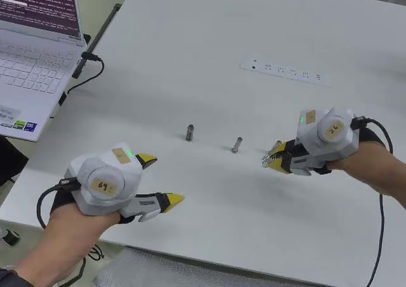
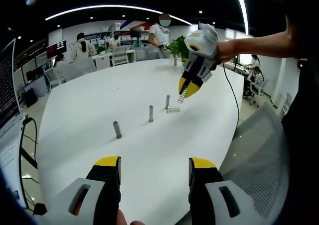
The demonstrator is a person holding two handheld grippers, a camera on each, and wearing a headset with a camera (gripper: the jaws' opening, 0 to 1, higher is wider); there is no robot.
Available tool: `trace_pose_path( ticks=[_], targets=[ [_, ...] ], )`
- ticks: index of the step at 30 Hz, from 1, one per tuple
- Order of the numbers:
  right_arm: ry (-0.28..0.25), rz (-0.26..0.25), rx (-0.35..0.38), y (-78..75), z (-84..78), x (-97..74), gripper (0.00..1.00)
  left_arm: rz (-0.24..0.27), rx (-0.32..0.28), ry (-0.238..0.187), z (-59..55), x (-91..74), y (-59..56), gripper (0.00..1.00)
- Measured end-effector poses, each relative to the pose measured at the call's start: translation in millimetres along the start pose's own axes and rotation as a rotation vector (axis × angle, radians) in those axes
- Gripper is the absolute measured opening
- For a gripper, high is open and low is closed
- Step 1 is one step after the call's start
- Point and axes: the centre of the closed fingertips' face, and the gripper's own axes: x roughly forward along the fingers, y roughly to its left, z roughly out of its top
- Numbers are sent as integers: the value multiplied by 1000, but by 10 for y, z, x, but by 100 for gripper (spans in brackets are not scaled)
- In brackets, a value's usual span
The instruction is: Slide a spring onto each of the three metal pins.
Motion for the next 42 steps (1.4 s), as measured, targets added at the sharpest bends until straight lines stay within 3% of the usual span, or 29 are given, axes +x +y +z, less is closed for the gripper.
trace_pose_path(
  ticks=[10, 42],
  targets=[
    [14, -11, 0, -180, 110, 86, 9, 26, -8, 1, -18, -39, 73, 51],
    [23, 24, -32, -466, 369, 376, 9, 33, -45, -5, 15, 6, 142, 51]
  ],
)
